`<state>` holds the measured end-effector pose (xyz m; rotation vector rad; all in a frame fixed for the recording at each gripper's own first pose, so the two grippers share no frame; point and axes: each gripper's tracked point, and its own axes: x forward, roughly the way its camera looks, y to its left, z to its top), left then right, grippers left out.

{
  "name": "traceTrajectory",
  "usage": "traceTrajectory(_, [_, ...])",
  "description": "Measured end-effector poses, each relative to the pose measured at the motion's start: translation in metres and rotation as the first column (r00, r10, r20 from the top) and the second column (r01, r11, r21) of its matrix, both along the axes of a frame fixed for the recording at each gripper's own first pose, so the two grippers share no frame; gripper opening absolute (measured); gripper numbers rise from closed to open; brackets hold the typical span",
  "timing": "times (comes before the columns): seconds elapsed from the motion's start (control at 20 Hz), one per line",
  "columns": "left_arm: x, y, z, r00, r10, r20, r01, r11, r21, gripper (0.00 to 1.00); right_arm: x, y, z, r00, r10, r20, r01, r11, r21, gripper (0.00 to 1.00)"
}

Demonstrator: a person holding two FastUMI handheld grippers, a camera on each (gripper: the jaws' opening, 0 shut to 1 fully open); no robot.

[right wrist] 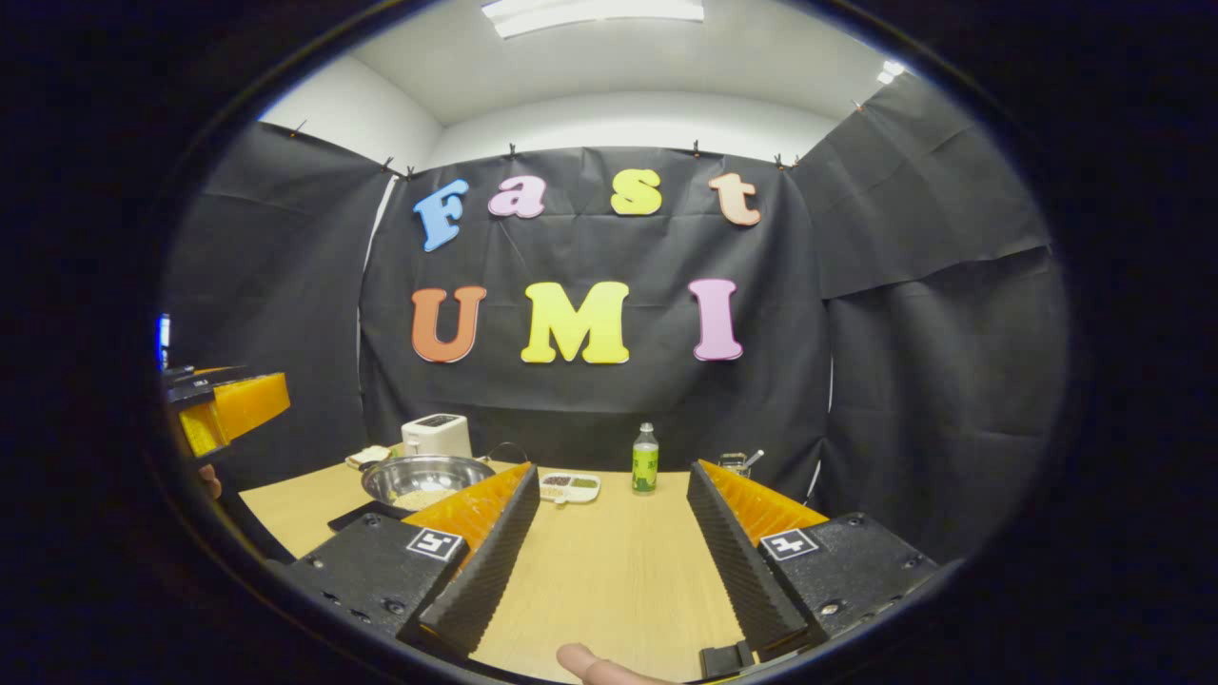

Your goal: First push the handle of the pot to place it horizontally, then grasp the pot with both hands and set it on the induction cooktop.

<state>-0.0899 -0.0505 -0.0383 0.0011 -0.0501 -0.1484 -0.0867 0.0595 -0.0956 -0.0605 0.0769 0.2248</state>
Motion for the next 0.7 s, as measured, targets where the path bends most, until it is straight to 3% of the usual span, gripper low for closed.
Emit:
traceTrajectory(0.65, [0.010, 0.008, -0.016, 0.999, 0.029, -0.037, -0.029, 0.999, 0.021, 0.95, 0.000, -0.022, 0.024, 0.997, -0.072, 0.035, 0.072, 0.997, -0.009, 0.97])
traceTrajectory(0.7, [0.011, 0.007, -0.017, 0.999, 0.030, -0.041, -0.029, 0.999, 0.021, 0.84, -0.001, -0.024, 0.026, 0.997, -0.074, 0.037, 0.075, 0.997, -0.009, 0.97])
